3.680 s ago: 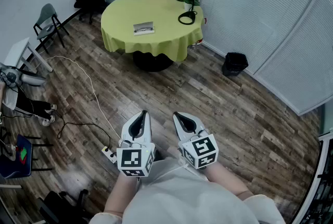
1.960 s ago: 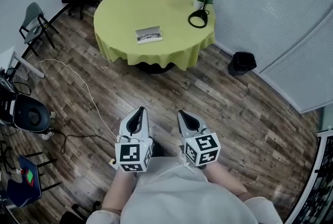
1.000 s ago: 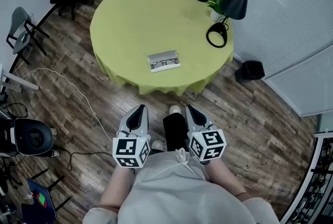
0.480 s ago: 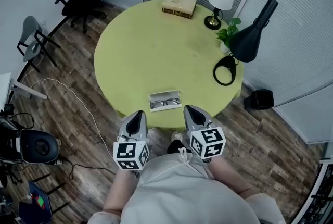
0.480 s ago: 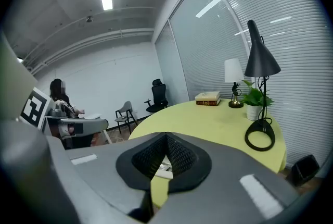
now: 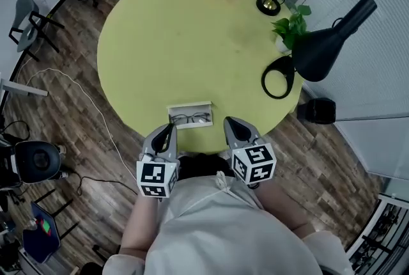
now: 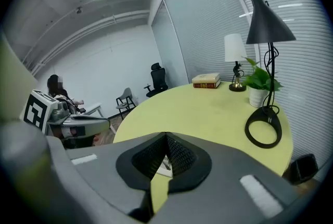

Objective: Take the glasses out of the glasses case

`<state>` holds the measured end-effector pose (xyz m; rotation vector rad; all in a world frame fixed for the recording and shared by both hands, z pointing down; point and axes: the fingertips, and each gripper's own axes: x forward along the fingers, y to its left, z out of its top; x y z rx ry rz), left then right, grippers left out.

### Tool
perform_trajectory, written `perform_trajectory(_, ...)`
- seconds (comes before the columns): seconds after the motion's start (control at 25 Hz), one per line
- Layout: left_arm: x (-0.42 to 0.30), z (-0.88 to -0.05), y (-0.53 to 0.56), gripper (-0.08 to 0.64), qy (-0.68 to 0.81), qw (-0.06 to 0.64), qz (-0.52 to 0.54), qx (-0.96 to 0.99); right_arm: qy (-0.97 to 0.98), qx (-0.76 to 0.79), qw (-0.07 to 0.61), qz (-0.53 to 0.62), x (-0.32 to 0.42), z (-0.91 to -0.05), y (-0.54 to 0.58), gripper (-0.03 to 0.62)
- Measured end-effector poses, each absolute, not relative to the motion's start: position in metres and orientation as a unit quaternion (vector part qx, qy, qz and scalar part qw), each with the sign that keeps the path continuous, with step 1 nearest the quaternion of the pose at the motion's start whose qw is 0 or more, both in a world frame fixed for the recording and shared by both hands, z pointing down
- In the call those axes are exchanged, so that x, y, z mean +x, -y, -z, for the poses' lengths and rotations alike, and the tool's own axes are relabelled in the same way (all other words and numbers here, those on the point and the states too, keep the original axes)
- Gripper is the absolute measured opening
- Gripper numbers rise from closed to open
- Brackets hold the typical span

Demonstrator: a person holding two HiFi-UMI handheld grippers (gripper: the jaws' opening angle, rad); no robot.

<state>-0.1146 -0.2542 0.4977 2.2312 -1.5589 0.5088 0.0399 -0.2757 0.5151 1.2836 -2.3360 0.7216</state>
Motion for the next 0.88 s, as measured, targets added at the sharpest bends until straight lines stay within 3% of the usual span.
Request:
perform_trajectory(0.4, -0.115, -0.566, 0.275, 0.006, 0.488, 0.225, -0.251, 0.805, 0.807, 0.437, 0.251, -0.306, 0.027, -0.581, 0.277, 0.0)
perform_trajectory(0.68, -0.105, -0.608, 0.284, 0.008, 0.407, 0.21, -0.333, 0.824, 0.795, 0.425, 0.284, -0.325, 0.016, -0.609, 0.271, 0.0)
perform_trajectory(0.88, -0.091, -0.628, 0.281, 0.074, 0.333, 0.188, -0.399, 0.833, 0.791, 0.425, 0.288, -0.333, 0.017, -0.613, 0.273, 0.0)
